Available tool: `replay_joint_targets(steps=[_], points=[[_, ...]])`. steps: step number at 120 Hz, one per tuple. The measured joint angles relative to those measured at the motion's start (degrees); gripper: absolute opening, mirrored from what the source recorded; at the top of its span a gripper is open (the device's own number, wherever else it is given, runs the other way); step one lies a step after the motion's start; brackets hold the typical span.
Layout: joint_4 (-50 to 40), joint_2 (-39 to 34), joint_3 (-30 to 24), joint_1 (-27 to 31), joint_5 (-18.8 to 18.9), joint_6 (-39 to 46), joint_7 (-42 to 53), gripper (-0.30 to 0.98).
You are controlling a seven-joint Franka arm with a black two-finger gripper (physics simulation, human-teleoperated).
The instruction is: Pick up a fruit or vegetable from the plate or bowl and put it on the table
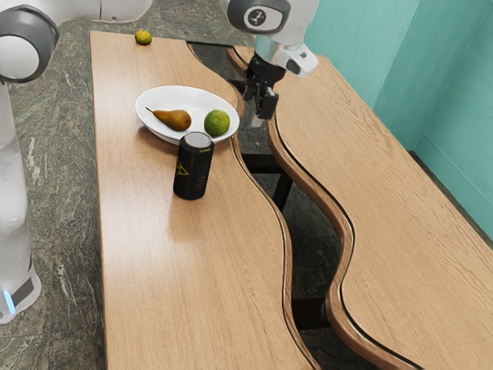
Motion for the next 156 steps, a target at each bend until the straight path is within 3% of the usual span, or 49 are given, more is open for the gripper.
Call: replay_joint_targets(steps=[39, 70, 87, 97, 133, 156], points=[[-0.8, -2.8, 0.3, 0.1, -0.1, 6.8, 1.4, 0.69], [-18.1, -15.2, 6.9, 4.1, -1.6, 8.0, 0.0, 0.69], [-22.5, -18.6, 11.5, 5.3, -1.6, 9.5, 0.7, 0.69], [-24.1, -17.6, 13.6, 5.5, -1.4, 12.2, 2.0, 0.69], [-15.2, -1.2, 15.6, 9.5, -1.6, 16.8, 7.7, 0.69], [-21.3, -5.5, 15.8, 11.3, -2.2, 17.9, 10.5, 0.69]])
